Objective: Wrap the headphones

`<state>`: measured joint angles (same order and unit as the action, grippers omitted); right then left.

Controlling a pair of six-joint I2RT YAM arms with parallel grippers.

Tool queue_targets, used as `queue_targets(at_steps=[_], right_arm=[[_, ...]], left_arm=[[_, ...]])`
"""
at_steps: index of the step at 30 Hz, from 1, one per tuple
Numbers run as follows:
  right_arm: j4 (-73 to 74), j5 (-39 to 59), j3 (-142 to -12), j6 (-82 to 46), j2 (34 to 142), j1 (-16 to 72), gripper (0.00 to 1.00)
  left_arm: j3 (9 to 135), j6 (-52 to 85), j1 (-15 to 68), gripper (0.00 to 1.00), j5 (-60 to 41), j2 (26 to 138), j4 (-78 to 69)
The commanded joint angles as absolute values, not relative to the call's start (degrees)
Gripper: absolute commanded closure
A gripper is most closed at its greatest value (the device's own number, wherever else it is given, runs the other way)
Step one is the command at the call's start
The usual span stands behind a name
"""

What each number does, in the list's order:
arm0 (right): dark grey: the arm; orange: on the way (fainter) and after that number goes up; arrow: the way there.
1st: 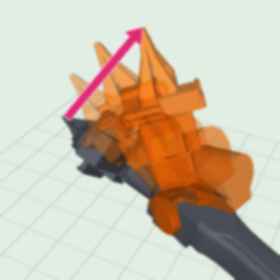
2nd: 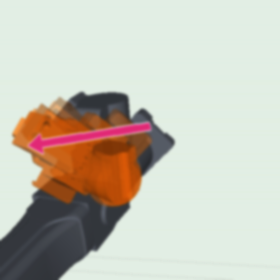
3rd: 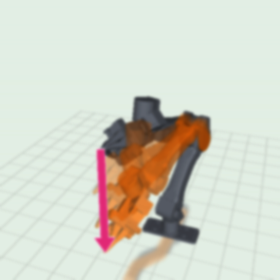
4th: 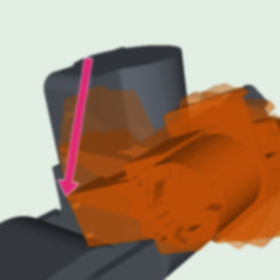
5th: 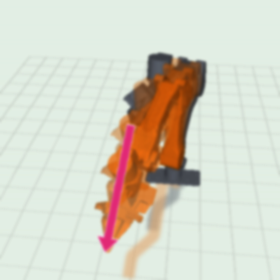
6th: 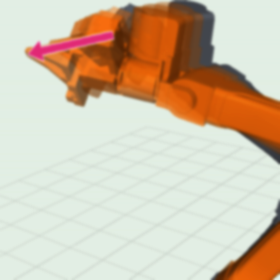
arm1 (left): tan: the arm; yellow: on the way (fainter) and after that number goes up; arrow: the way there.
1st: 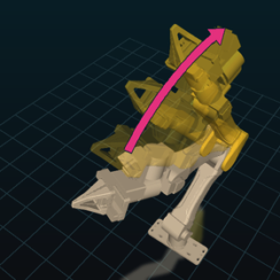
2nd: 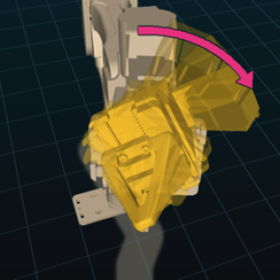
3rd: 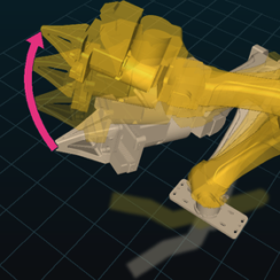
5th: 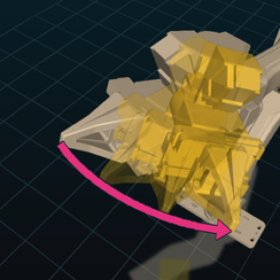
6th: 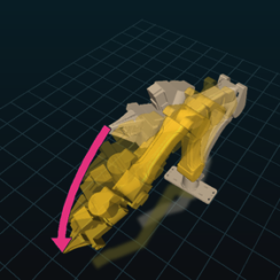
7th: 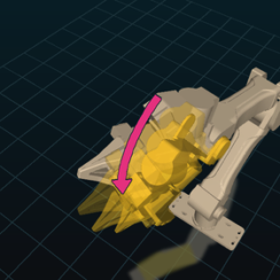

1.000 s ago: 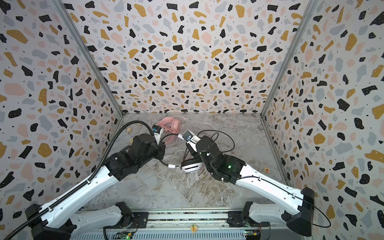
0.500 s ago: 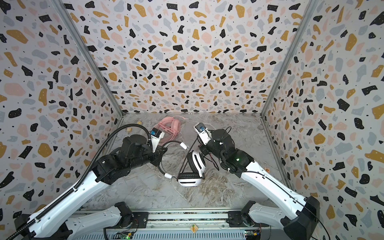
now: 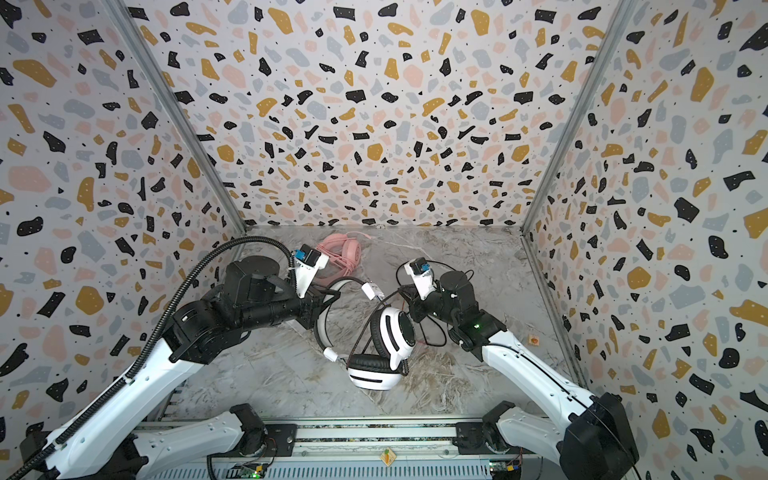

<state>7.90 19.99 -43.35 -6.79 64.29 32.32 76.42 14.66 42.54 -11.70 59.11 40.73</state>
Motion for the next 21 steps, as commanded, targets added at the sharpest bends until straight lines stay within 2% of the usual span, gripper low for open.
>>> queue_targets(at_steps=[1, 9, 14, 21], right_arm=[[15.5, 26.5, -42.9, -11.2, 66.4, 31.5, 0.89], [22.3, 29.3, -39.6, -13.1, 71.7, 31.4, 0.88], [26.0, 31.4, -39.3, -14.2, 73.6, 31.3, 0.83], [30.1, 35.8, -37.3, -16.5, 75.5, 31.3, 0.69]], left_arm=[[80.8, 19.0, 42.8, 1.0, -19.3, 58.5, 33.9], [85.0, 21.2, 42.9, 1.0, -19.7, 58.9, 33.1], [86.6, 23.2, 42.9, 1.0, -19.7, 59.7, 33.5], [87.7, 24.2, 42.9, 1.0, -18.4, 60.1, 33.4]])
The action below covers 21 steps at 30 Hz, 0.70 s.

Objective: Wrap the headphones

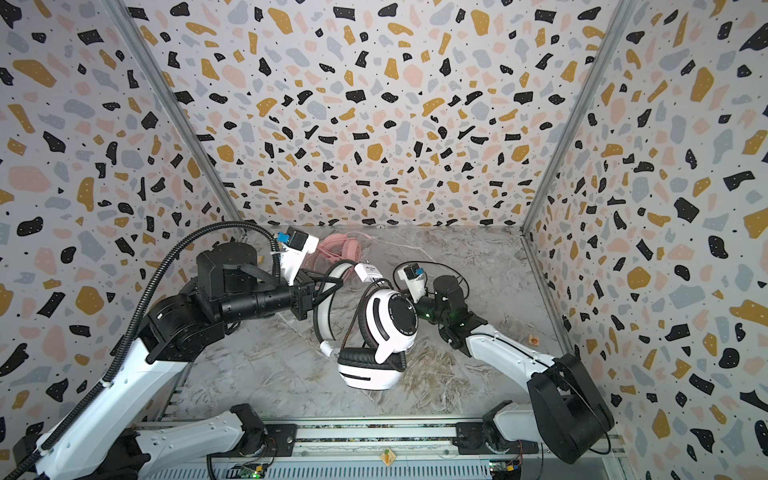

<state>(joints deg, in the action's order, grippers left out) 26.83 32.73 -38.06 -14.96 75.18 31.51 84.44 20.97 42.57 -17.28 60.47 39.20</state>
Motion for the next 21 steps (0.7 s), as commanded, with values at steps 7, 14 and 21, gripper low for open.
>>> queue_targets(at_steps=[7, 14, 21], right_arm=[[31.9, 38.1, -30.0, -16.3, 74.2, 31.4, 0.64], [29.8, 39.4, -23.9, -15.6, 68.1, 29.4, 0.47], [33.9, 44.0, -22.4, -16.9, 68.0, 29.4, 0.37]], left_arm=[[93.4, 22.8, 42.7, 1.0, -13.1, 62.2, 36.8], [99.0, 20.8, 41.2, 1.0, -10.0, 65.2, 39.3], [99.6, 22.4, 36.6, 1.0, -15.0, 67.3, 36.3]])
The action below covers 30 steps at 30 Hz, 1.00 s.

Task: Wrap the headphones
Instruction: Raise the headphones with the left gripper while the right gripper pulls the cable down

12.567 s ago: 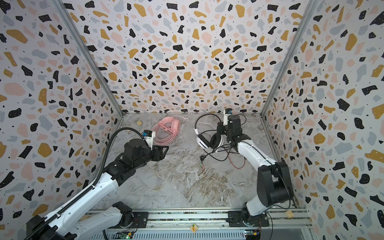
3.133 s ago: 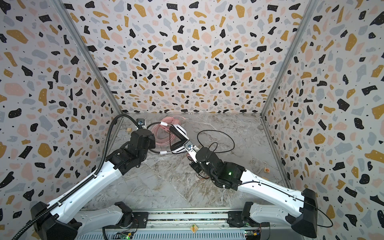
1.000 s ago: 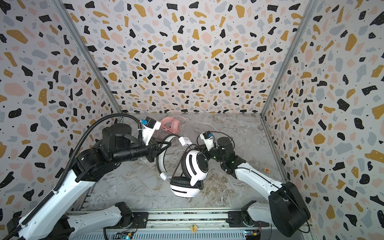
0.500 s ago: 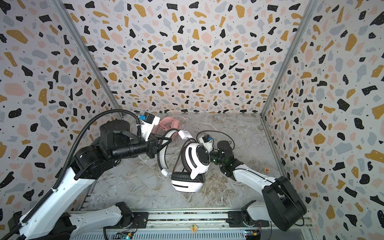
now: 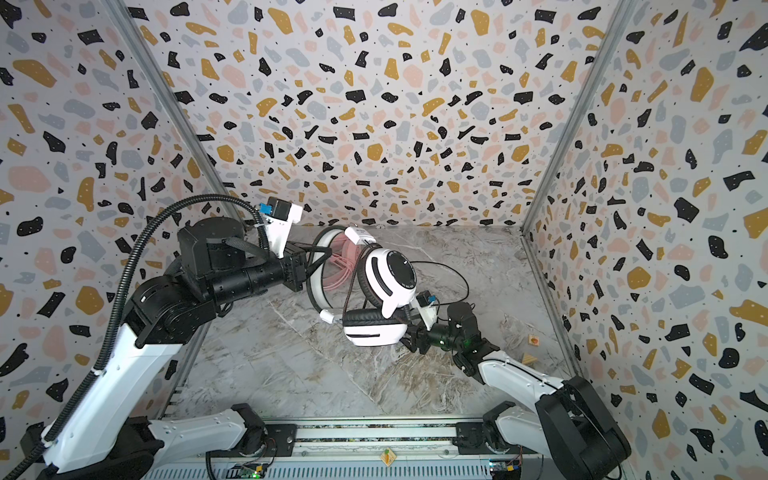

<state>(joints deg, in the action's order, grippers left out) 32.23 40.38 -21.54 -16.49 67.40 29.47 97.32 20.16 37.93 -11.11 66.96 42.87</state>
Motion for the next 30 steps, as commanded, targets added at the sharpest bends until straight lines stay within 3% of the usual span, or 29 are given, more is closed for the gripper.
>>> queue_targets(at_steps=[1, 3, 7, 11, 14, 22, 25, 28, 30], right_arm=[[35.1, 44.4, -22.2, -17.4, 68.4, 29.4, 0.37], [36.8, 43.3, -21.9, -18.3, 69.3, 29.4, 0.37], [27.9, 29.1, -22.8, -16.1, 67.4, 29.3, 0.39], [29.1, 32.1, -21.1, -15.9, 63.9, 28.1, 0.38], [26.2, 27.2, -22.4, -12.9, 63.3, 30.6, 0.37], [30.6, 25.1, -25.2, -10.5, 68.8, 31.0, 0.29], [30.6, 29.6, -28.6, -10.0, 73.6, 32.0, 0.29], [31.4, 27.3, -29.5, -9.7, 76.5, 34.9, 0.31], [32.2, 27.3, -29.3, -10.2, 77.9, 34.8, 0.39]], left_arm=[[99.7, 22.9, 36.2, 1.0, -15.6, 67.4, 35.9], [100.3, 23.9, 35.4, 1.0, -17.3, 67.8, 35.3], [101.9, 24.8, 35.2, 1.0, -12.3, 68.5, 35.8], [102.7, 25.0, 35.2, 1.0, -14.0, 69.6, 35.5], [102.6, 25.7, 35.2, 1.0, -15.1, 70.5, 34.5], [106.2, 26.4, 35.2, 1.0, -17.6, 72.7, 35.4], [106.2, 26.5, 35.1, 1.0, -17.7, 72.5, 35.1], [106.5, 26.4, 34.8, 1.0, -17.9, 73.0, 35.5], [106.6, 26.7, 34.6, 1.0, -18.4, 72.9, 35.5]])
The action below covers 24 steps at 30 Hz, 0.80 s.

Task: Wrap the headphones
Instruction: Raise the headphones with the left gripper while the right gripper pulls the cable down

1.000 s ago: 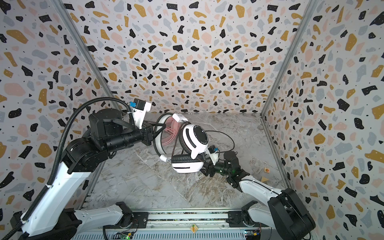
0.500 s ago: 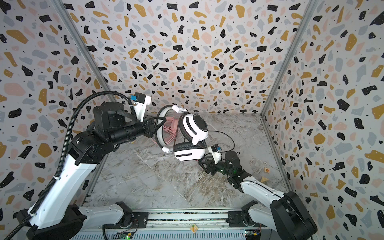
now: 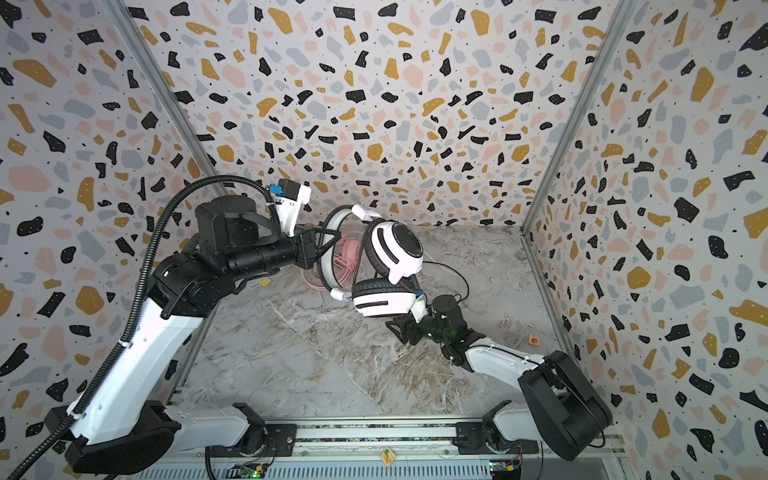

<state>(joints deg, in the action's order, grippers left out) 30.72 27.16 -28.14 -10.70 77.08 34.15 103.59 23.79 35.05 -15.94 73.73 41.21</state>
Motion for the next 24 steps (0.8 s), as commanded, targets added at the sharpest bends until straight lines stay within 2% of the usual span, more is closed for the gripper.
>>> queue_targets(at_steps=[1, 5, 7, 14, 19, 24], right_arm=[[32.2, 27.0, -29.2, -10.4, 78.0, 34.9, 0.46], [31.6, 25.7, -28.0, -10.4, 76.0, 34.9, 0.77], [29.2, 24.6, -28.2, -10.3, 74.5, 34.9, 0.84], [22.5, 18.5, -23.5, -13.2, 64.5, 37.6, 0.92], [15.1, 10.6, -21.3, -14.2, 57.7, 45.2, 0.93], [7.8, 5.6, -20.0, -15.8, 50.5, 50.4, 0.94]], left_arm=[[106.8, 26.6, 34.4, 1.0, -18.4, 72.9, 35.7], [106.7, 26.2, 32.1, 1.0, -17.6, 72.6, 36.3], [105.9, 26.5, 30.4, 1.0, -16.7, 72.3, 35.6], [98.6, 34.7, 18.8, 1.0, -16.9, 71.6, 25.3], [93.0, 42.4, 12.8, 1.0, -14.9, 72.9, 15.2], [95.0, 46.8, 7.4, 1.0, -16.0, 78.8, 11.8]])
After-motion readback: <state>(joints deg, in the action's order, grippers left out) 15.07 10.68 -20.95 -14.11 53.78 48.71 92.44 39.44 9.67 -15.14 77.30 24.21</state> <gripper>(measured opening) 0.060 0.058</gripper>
